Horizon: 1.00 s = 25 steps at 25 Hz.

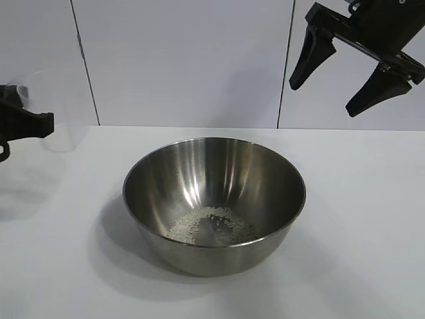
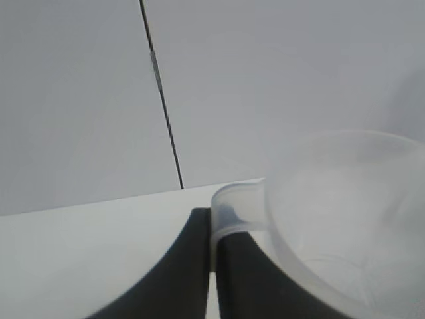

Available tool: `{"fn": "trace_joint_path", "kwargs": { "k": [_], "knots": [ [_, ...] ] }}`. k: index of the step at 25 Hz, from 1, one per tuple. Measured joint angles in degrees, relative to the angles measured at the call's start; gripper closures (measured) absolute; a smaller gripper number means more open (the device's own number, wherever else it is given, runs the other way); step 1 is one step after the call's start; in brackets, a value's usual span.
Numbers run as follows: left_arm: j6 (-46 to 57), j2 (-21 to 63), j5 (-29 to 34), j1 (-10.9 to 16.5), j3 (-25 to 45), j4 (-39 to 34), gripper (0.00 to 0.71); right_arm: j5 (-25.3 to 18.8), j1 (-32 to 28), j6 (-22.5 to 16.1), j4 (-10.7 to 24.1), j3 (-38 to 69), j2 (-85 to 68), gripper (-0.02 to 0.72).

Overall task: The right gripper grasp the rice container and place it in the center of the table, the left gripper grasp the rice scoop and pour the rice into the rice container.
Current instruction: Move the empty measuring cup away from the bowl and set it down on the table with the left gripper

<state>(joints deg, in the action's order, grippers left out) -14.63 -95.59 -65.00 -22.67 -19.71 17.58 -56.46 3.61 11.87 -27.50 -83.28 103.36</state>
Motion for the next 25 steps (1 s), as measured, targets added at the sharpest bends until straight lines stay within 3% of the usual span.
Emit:
{"fn": "trace_joint_path", "kwargs": {
  "k": [7, 16, 25],
  "knots": [
    [0.6, -5.83, -0.3, 0.79, 0.94, -5.29, 0.701, 0.23, 0.0, 0.0, 0.0, 0.0, 0.0, 0.065],
    [1.29, -11.66, -0.3, 0.79, 0.94, -5.92, 0.701, 0.3, 0.0, 0.0, -0.05, 0.0, 0.0, 0.065],
    [4.25, -12.27, -0.36, 0.79, 0.89, -6.3, 0.701, 0.3, 0.0, 0.0, -0.05, 0.0, 0.0, 0.065]
  ]
}}
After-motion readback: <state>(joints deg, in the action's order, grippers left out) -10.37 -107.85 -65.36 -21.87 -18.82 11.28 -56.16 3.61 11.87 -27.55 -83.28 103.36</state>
